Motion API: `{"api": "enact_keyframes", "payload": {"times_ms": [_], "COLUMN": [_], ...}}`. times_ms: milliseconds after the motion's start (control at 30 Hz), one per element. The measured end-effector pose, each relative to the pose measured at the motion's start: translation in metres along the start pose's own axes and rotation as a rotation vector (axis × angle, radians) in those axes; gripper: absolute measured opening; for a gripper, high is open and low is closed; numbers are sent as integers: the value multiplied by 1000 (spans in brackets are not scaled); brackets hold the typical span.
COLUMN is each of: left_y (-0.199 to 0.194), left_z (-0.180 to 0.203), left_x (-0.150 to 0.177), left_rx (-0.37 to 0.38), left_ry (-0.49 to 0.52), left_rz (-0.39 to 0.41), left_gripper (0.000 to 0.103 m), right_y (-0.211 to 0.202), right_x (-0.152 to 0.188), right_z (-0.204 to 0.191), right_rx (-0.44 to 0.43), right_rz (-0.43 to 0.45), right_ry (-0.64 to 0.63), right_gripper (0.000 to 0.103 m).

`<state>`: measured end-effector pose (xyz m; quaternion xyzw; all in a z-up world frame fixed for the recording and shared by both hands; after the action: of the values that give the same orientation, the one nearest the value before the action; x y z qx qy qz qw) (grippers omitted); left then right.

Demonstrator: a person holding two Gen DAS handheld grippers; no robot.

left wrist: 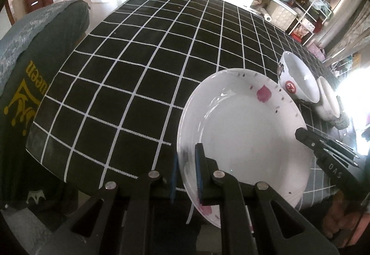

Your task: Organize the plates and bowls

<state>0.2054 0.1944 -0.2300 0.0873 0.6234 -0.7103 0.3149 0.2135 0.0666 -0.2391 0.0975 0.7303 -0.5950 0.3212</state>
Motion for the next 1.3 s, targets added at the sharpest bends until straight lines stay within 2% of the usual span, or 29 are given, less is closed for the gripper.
{"api": "enact_keyframes", "payload": {"times_ms": [267, 567, 700, 800, 1067, 1233, 1300], "left_y": [2, -7, -22, -40, -74, -95, -103], "left_z": [0, -2, 4, 16, 80, 126, 147], "left_x": [-2, -1, -4, -9, -5, 1, 2], "left_rx": [3, -9, -54, -76, 6, 55, 82], "left_ry": [-3, -15, 19, 57, 145, 203, 221], "left_rz": [0, 19, 60, 115, 149, 171, 179], "left_gripper": [11, 11, 11, 11, 11, 12, 18], "right_y": [0, -9, -24, -39, -86, -123, -136], "right_x": [-1, 2, -2, -7, -11, -13, -11], "right_z": [-1, 4, 4, 4, 13, 38, 50], "right_rx": [12, -26, -39, -48, -58, -33, -18], "right_rz": [14, 34, 63, 93, 155, 208, 223], "right_ry": [-23, 5, 7, 5, 13, 33, 51], "right_gripper": [14, 13, 13, 13, 14, 14, 14]}}
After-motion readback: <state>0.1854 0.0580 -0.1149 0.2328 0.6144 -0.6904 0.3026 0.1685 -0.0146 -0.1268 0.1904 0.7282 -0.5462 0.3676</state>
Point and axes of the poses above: each gripper's, at about its wrist camera, not at the fingertips, and y roughly the way its jaws point, z to its right, x to its underside, the point moved 9 cm from there along y, roughly the way its jaws point, and after that the axes turned 8 degrees about z, right-handed, at the moved point
